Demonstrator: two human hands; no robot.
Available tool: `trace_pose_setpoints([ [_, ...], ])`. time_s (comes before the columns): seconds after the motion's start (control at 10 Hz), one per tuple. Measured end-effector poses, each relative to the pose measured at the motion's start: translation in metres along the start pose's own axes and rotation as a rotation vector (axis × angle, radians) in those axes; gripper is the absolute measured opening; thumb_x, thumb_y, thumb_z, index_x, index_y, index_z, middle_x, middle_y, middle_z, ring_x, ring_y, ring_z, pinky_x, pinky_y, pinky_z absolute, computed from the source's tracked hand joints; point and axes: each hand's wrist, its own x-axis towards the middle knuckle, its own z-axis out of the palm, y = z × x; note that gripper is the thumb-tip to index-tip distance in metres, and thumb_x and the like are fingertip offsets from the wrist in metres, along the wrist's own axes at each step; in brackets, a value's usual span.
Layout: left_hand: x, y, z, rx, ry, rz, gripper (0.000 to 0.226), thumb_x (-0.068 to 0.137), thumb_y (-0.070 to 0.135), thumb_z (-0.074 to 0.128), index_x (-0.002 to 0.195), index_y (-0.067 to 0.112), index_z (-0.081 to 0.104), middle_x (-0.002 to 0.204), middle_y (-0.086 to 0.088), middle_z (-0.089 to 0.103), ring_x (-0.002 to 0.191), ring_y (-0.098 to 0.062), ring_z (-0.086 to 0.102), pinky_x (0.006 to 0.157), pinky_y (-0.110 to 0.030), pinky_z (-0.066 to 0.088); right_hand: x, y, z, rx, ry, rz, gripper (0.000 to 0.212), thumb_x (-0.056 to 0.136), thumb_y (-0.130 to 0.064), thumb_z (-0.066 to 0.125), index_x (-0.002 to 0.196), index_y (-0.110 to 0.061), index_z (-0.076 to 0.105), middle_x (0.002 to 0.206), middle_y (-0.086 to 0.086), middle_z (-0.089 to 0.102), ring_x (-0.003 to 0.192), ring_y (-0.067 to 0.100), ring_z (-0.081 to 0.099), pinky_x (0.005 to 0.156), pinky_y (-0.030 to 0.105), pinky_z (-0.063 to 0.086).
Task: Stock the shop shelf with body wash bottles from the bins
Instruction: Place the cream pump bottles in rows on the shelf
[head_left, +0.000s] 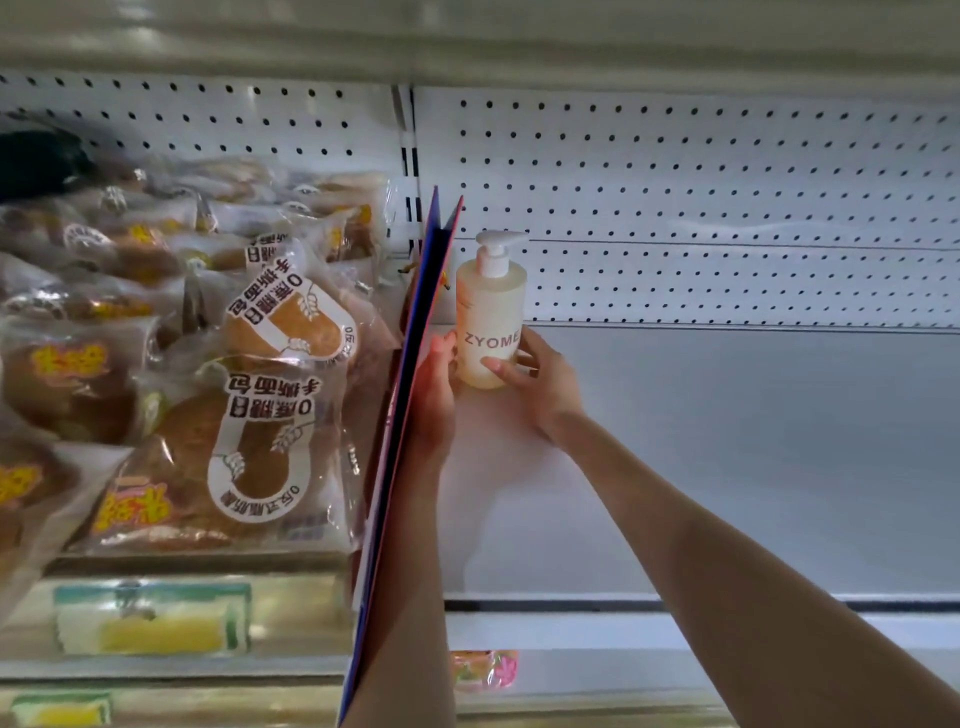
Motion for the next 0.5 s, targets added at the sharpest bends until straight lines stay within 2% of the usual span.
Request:
trace_pose_setpoints([
  [0.1, 0.008, -0.015, -0.005, 0.113, 0.019, 0.012, 0.057, 0.091, 0.068, 0.036, 0.117, 0.025, 0.061, 0.126, 0.0, 0.062, 0.121, -0.016, 0.055, 0.104, -0.053, 0.041, 0.005, 0.001, 0.006, -0.042, 0.039, 0.01, 0.057, 0.081, -0.04, 0.071, 0.133, -0.037, 0.049, 0.122, -0.009, 0.063, 0.112, 0.012, 0.058, 0.097, 0.034, 0.045],
  [0.2, 0.017, -0.025, -0.007, 0.158, 0.025, 0.032, 0.062, 0.093, 0.068, 0.034, 0.138, 0.027, 0.049, 0.138, 0.003, 0.055, 0.13, -0.015, 0.048, 0.109, -0.049, 0.035, 0.011, 0.003, 0.009, -0.168, 0.041, 0.023, 0.055, 0.082, -0.05, 0.065, 0.133, -0.043, 0.045, 0.117, -0.006, 0.066, 0.112, 0.018, 0.059, 0.098, 0.04, 0.044],
  [0.3, 0.022, -0.027, -0.01, 0.228, 0.054, 0.026, 0.069, 0.092, 0.068, 0.03, 0.143, 0.023, 0.042, 0.144, -0.001, 0.049, 0.135, -0.018, 0.043, 0.112, -0.047, 0.032, 0.013, 0.001, 0.009, -0.313, 0.027, 0.018, 0.052, 0.087, -0.054, 0.057, 0.134, -0.038, 0.044, 0.11, 0.0, 0.068, 0.108, 0.024, 0.059, 0.098, 0.043, 0.041],
  [0.4, 0.023, -0.026, -0.009, 0.204, 0.027, 0.063, 0.066, 0.093, 0.067, 0.031, 0.146, 0.027, 0.037, 0.148, 0.004, 0.043, 0.139, -0.015, 0.037, 0.114, -0.047, 0.028, 0.012, 0.002, 0.008, -0.35, 0.019, 0.002, 0.052, 0.089, -0.055, 0.053, 0.136, -0.039, 0.041, 0.11, 0.003, 0.067, 0.11, 0.025, 0.057, 0.098, 0.042, 0.04],
  [0.5, 0.011, -0.011, -0.005, 0.223, 0.085, -0.05, 0.082, 0.084, 0.073, 0.031, 0.143, 0.017, 0.043, 0.147, -0.004, 0.044, 0.138, -0.019, 0.038, 0.115, -0.043, 0.029, 0.012, 0.004, 0.009, -0.368, 0.009, 0.001, 0.049, 0.089, -0.056, 0.052, 0.134, -0.039, 0.043, 0.108, 0.001, 0.068, 0.109, 0.023, 0.057, 0.097, 0.041, 0.041],
])
